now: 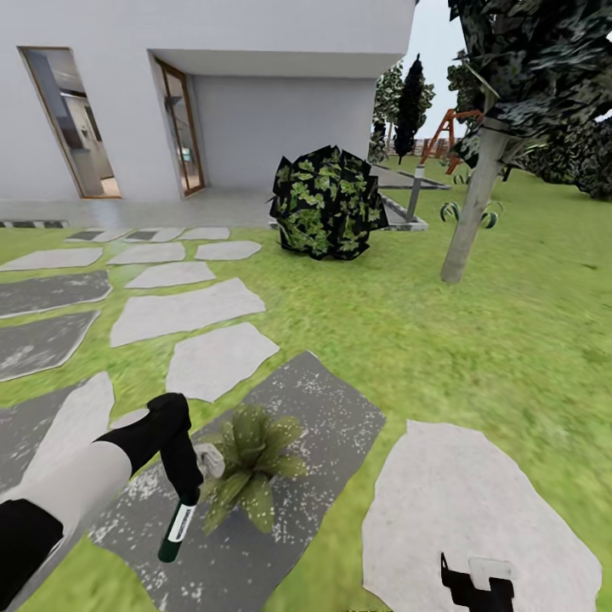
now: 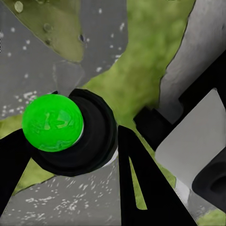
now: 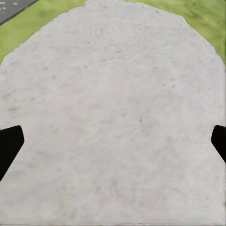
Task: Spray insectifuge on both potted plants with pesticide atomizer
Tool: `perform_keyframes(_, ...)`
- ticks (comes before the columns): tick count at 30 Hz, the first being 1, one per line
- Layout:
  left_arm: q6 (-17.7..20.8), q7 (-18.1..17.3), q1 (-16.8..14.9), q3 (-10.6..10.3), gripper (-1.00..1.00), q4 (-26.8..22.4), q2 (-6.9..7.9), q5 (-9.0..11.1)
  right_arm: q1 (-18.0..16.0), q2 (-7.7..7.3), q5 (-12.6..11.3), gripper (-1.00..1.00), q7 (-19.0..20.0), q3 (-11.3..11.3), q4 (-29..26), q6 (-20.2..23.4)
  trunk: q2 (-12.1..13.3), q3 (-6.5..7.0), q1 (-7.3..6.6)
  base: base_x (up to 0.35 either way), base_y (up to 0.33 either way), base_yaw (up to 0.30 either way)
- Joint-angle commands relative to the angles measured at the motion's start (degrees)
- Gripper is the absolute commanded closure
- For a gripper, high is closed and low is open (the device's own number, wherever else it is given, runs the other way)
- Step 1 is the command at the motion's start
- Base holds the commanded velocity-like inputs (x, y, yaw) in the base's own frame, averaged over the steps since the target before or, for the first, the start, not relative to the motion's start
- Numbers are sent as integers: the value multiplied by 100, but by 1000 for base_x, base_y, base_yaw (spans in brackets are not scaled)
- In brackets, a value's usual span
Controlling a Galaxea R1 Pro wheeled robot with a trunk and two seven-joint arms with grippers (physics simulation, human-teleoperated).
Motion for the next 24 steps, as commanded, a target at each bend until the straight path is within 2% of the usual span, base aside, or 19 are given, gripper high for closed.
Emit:
perform_keyframes(1, 64, 33, 13, -1, 100, -12, 12, -34, -7, 2, 63, -100, -33, -25, 8, -15, -2, -5, -1, 1, 1, -211)
perform_keyframes(4, 70, 356, 31, 12, 100, 27, 14, -23, -7, 3, 62, -100, -33, -25, 10, -15, -2, -5, -1, 0, 0, -71)
perform_keyframes(7, 73, 476, 36, 16, 100, 67, 14, 25, -7, 2, 64, -100, -33, -25, 9, -15, -2, -5, -1, 0, 0, -9)
perform_keyframes(13, 70, 446, 158, 12, 100, 81, 7, 56, -7, 6, 65, -100, -33, -25, 8, -15, -2, -5, -1, 68, 52, -1)
perform_keyframes(15, 66, 443, 242, 8, 100, 81, -41, 56, -7, 7, 66, -100, -33, -25, 10, -15, -2, -5, -1, 192, 206, 0)
perform_keyframes(24, 56, 449, 283, 15, 100, 83, -100, 23, -7, 10, 64, -100, -33, -25, 10, -15, -2, -5, -1, 42, 44, 0)
